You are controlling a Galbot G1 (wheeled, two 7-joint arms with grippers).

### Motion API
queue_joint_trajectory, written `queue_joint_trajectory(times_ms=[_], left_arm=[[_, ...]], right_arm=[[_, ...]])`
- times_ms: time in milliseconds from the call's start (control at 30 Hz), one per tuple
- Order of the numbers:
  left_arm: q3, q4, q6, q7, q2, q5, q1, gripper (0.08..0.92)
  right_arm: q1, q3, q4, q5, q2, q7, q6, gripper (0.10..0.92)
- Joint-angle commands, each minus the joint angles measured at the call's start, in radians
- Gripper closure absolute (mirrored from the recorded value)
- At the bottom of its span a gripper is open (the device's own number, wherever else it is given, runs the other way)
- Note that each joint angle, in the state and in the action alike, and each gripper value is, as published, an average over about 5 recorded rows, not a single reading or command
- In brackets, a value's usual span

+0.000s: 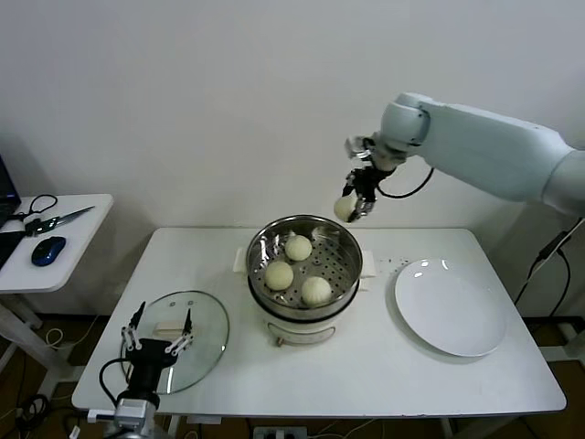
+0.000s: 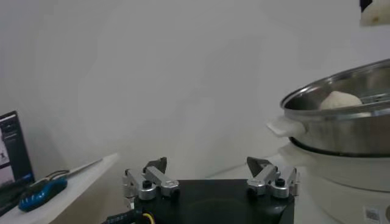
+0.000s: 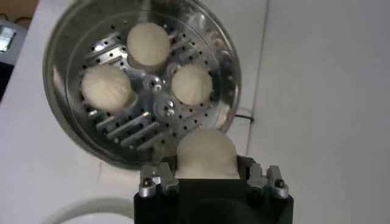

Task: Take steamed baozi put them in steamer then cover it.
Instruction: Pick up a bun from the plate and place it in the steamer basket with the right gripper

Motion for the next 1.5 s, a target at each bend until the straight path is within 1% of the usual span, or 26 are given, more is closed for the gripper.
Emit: queue_joint_trajectory(times_ms=[33,400,633,900,1000,1133,1233,1400,1500], left_arm=[[0.007,0.004,0.0,0.004,0.007,-0.004,-0.003,0.177],[0.0,0.017,0.002,0.003,0.015,-0.01,-0.021,0.177],[-0.008,0.019,0.002,0.003,0.02,-0.013,-0.022,0.177],[-0.005,0.022,0.005,0.003,0.025,-0.01,-0.026,0.177],[-0.003,0.022,0.004,0.002,0.026,-0.007,-0.025,0.177],[-0.005,0.019,0.004,0.002,0.027,-0.007,-0.023,0.177],[-0.005,0.018,0.004,0.001,0.028,-0.006,-0.023,0.177],[-0.002,0.017,0.007,0.0,0.023,-0.002,-0.027,0.177],[0.0,0.016,0.01,0.0,0.021,0.003,-0.031,0.177]], right_arm=[[0.012,-0.178,0.064,0.136,0.13,0.081,-0.066,0.381],[-0.118,-0.18,0.006,0.097,0.169,0.111,-0.071,0.38],[-0.141,-0.174,-0.041,0.064,0.168,0.1,-0.063,0.381],[-0.145,-0.156,-0.043,0.056,0.161,0.094,-0.064,0.377],[-0.149,-0.138,-0.044,0.054,0.16,0.086,-0.07,0.352],[-0.14,-0.114,-0.043,0.048,0.152,0.069,-0.068,0.256],[-0.127,-0.088,-0.028,0.043,0.131,0.051,-0.063,0.212],[-0.102,-0.033,0.01,0.008,0.068,0.018,-0.043,0.203],[-0.093,0.012,0.041,0.002,0.007,0.028,-0.029,0.203]])
